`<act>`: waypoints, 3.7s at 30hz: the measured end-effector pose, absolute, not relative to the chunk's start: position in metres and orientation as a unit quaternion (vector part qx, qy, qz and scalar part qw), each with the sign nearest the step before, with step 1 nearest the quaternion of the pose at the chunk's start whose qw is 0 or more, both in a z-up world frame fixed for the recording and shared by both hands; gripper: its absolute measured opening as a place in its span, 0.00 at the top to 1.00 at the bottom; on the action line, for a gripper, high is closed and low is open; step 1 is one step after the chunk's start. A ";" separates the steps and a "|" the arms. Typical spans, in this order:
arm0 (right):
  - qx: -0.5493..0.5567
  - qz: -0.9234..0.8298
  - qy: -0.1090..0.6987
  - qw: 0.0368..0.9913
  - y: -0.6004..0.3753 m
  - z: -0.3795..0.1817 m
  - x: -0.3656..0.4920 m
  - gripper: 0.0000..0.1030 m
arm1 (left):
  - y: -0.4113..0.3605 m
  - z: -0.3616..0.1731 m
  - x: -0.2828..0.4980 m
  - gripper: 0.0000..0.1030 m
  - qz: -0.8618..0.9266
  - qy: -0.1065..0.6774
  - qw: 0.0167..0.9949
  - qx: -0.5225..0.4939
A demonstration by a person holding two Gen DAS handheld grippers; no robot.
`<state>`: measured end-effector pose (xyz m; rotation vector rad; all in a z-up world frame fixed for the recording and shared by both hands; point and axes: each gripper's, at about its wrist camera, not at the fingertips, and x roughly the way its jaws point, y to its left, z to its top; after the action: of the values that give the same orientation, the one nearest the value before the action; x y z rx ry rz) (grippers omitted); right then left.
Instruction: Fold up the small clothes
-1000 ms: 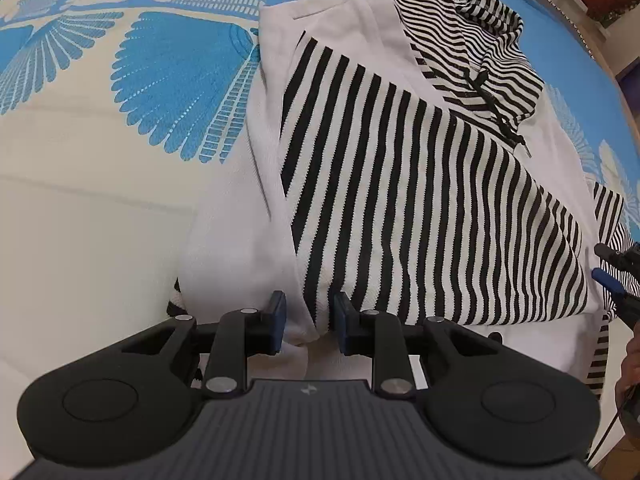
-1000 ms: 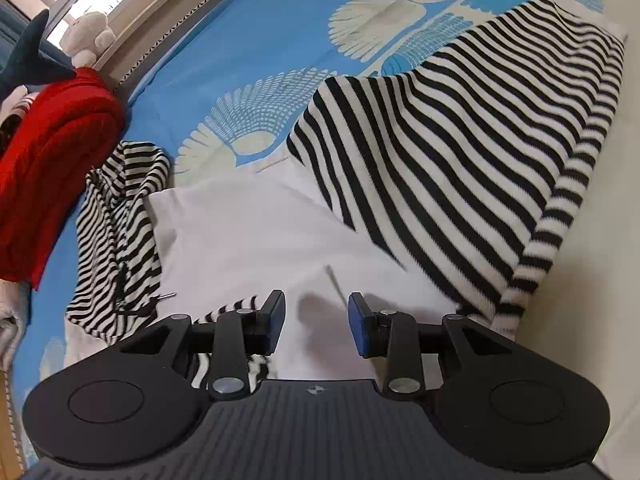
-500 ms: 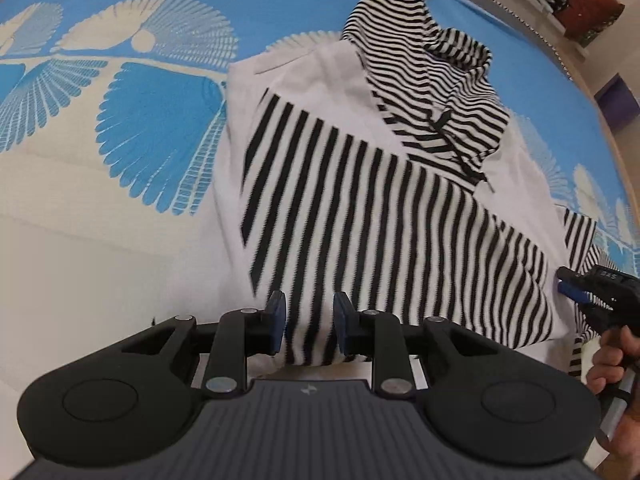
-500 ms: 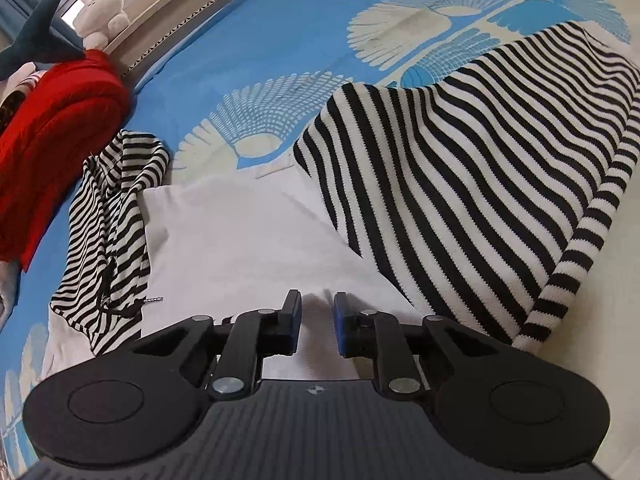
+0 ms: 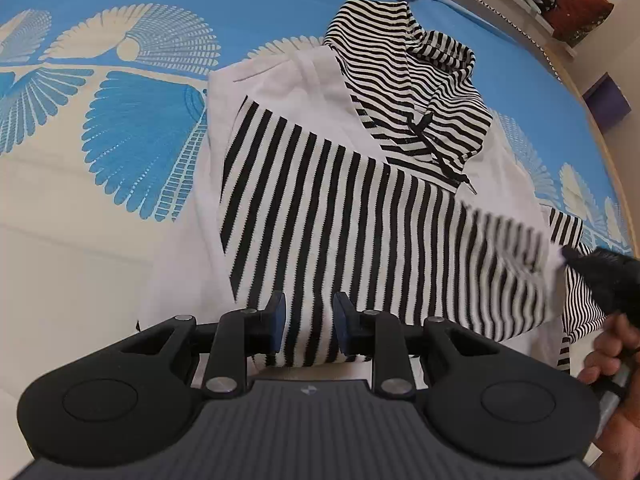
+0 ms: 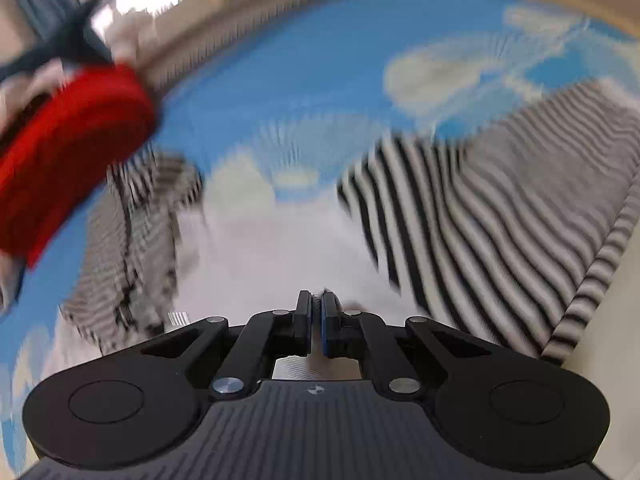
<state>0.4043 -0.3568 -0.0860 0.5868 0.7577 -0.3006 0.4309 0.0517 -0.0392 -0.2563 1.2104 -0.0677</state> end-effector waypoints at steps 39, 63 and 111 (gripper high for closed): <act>0.377 -0.330 0.318 0.805 -0.583 -0.092 0.316 0.59 | -0.004 -0.028 0.440 0.71 -0.054 0.550 0.830 -0.078; 0.384 -0.406 0.261 0.787 -0.608 -0.118 0.327 0.95 | 0.014 -0.027 0.443 0.70 -0.038 0.549 0.831 -0.085; 0.267 -0.045 0.454 0.849 -0.302 -0.022 0.381 0.45 | 0.057 -0.067 0.450 0.62 0.005 0.599 0.774 -0.205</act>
<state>0.3808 -0.3018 -0.0222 0.5622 0.9568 -0.0956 0.4498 0.0566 -0.0671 -0.4438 1.2963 0.0117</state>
